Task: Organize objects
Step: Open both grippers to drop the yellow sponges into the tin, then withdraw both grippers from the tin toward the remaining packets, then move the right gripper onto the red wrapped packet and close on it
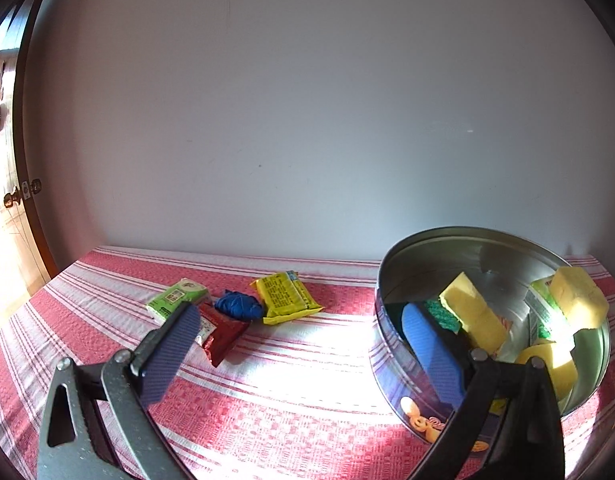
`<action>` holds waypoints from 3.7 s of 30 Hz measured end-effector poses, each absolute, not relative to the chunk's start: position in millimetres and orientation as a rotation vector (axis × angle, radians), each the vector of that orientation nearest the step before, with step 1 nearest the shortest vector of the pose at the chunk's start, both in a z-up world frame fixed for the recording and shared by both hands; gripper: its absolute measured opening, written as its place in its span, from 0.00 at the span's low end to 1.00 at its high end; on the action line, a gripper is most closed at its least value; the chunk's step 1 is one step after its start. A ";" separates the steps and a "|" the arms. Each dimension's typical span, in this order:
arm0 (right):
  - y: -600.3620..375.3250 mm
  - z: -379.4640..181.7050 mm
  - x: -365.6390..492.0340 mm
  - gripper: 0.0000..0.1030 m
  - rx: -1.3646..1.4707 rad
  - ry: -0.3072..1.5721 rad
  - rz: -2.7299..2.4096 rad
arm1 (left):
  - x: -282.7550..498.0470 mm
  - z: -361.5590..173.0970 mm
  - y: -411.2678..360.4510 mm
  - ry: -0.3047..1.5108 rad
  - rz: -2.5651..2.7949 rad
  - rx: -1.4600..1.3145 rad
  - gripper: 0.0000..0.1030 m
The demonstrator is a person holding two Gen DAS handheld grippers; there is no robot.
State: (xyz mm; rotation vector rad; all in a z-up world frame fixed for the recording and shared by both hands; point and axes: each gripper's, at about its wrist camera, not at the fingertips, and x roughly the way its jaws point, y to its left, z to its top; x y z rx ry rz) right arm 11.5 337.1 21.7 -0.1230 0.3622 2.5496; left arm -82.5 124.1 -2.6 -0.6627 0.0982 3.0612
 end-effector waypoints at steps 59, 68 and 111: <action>126.0 14.7 -67.8 0.82 -0.191 0.295 2.786 | -87.5 -0.2 -38.6 0.065 3.197 -0.714 0.99; 96.8 5.0 -107.1 0.82 -0.365 0.288 2.860 | -110.0 -3.2 -98.9 0.026 3.288 -0.797 0.99; 64.1 -47.5 -211.4 0.54 -1.166 0.559 2.929 | -139.5 -14.4 -157.1 -0.058 3.256 -0.971 0.99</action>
